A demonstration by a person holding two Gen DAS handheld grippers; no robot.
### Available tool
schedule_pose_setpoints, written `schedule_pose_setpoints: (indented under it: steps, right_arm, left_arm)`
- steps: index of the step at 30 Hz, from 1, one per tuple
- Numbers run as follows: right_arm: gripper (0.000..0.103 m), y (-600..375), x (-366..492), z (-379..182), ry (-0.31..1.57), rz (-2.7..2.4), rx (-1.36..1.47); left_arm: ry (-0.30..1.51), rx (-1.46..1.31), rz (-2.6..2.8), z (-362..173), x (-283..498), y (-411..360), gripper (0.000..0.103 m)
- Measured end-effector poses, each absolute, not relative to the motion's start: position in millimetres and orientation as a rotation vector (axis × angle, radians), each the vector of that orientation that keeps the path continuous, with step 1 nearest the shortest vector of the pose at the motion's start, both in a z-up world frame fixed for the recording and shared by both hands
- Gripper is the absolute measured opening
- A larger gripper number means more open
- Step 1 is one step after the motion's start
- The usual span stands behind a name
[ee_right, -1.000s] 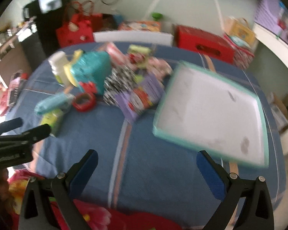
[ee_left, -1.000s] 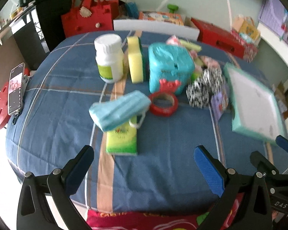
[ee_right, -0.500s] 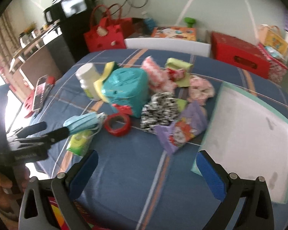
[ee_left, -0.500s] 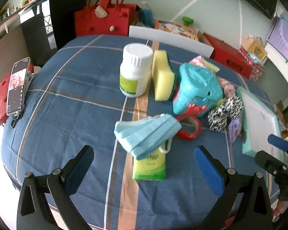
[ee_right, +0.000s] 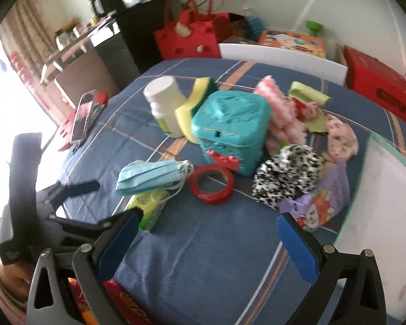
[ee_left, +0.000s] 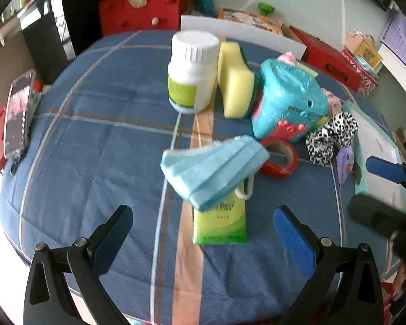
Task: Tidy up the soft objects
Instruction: 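Reach to the blue face mask and close the left gripper on it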
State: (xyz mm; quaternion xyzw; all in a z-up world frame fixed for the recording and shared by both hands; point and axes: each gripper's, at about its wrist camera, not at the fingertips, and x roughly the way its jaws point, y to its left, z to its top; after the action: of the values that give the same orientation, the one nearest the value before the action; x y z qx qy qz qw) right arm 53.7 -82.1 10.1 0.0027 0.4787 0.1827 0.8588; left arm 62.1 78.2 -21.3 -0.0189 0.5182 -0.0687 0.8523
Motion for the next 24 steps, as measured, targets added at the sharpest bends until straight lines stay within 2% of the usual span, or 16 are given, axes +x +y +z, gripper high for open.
schedule_pose_setpoints:
  steps: [3, 6, 8, 13, 16, 24]
  right_arm:
    - [0.103, -77.7, 55.0, 4.6, 1.015, 0.393, -0.002]
    - [0.103, -78.4, 57.1, 0.5, 1.024, 0.398, 0.011]
    - [0.103, -79.0, 57.5, -2.2, 1.031, 0.399, 0.023]
    - [0.103, -70.3, 54.9, -6.7, 1.037, 0.405, -0.003]
    - [0.103, -63.9, 54.5, -9.9, 1.042, 0.405, -0.035]
    - [0.103, -47.5, 52.8, -16.3, 1.069, 0.484, -0.043]
  left_arm:
    - [1.068, 0.003, -0.162, -18.5, 65.6, 78.5, 0.1]
    - [1.066, -0.026, -0.211, -19.1, 71.6, 82.1, 0.093]
    - [1.063, -0.055, -0.228, -19.8, 72.5, 89.0, 0.085]
    - [1.044, -0.142, -0.281, -23.2, 76.8, 102.3, 0.072]
    - [1.054, -0.185, -0.31, -29.6, 81.2, 105.0, 0.059]
    - [1.093, -0.329, -0.394, -46.7, 90.8, 111.0, 0.058]
